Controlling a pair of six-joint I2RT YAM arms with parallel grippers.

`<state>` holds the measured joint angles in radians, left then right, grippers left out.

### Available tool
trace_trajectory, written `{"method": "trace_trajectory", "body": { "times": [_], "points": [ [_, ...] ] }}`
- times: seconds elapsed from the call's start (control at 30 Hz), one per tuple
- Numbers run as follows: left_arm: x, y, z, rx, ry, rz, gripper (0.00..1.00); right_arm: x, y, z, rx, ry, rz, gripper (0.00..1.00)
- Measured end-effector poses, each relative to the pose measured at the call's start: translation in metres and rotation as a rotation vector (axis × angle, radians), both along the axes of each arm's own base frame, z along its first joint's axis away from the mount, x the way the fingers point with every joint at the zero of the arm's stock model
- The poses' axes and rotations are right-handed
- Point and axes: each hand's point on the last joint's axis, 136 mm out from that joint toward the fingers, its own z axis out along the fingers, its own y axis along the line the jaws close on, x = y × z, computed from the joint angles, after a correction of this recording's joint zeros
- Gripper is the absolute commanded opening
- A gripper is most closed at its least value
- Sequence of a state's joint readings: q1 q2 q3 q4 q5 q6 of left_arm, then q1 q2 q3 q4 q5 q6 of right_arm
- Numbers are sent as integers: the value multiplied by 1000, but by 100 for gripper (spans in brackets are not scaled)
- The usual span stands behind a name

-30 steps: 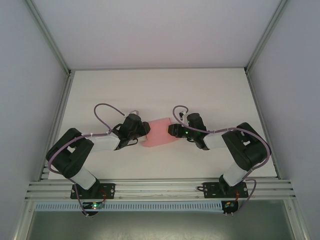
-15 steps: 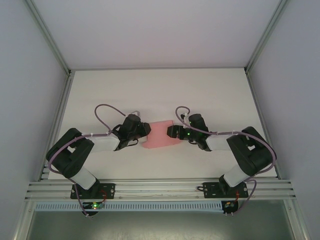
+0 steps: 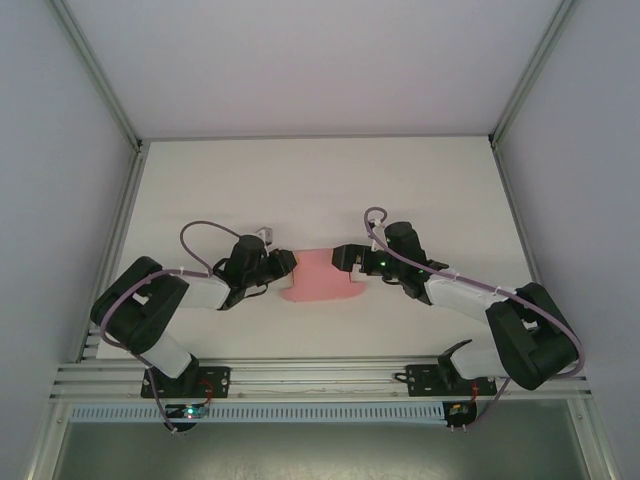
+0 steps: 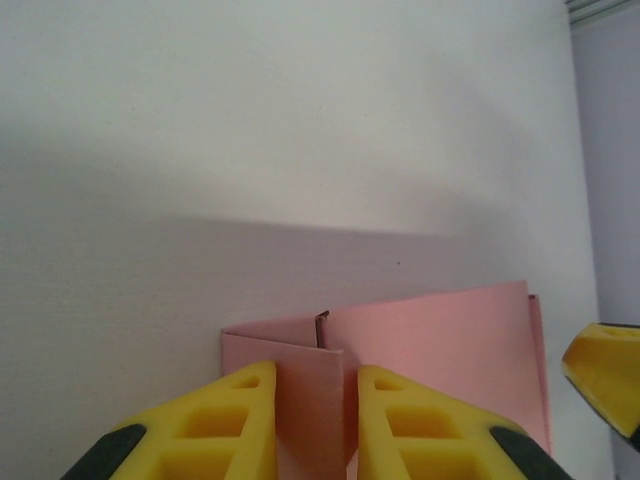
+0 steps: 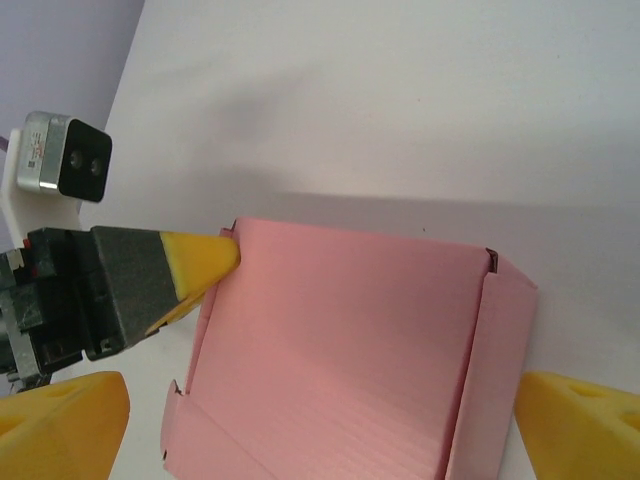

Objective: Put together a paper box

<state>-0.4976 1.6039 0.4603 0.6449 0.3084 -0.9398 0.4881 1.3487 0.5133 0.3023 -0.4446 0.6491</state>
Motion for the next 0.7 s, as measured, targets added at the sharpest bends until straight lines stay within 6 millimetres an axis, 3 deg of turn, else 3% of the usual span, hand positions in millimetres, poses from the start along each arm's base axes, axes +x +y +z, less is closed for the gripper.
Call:
{"method": "trace_trajectory", "body": {
  "times": [0.4, 0.7],
  "points": [
    [-3, 4, 1, -115, -2, 5, 1, -19, -9, -21, -5, 109, 22, 98],
    [-5, 5, 1, -121, -7, 6, 0, -26, 3, -27, 63, 177, 75, 98]
  ]
}}
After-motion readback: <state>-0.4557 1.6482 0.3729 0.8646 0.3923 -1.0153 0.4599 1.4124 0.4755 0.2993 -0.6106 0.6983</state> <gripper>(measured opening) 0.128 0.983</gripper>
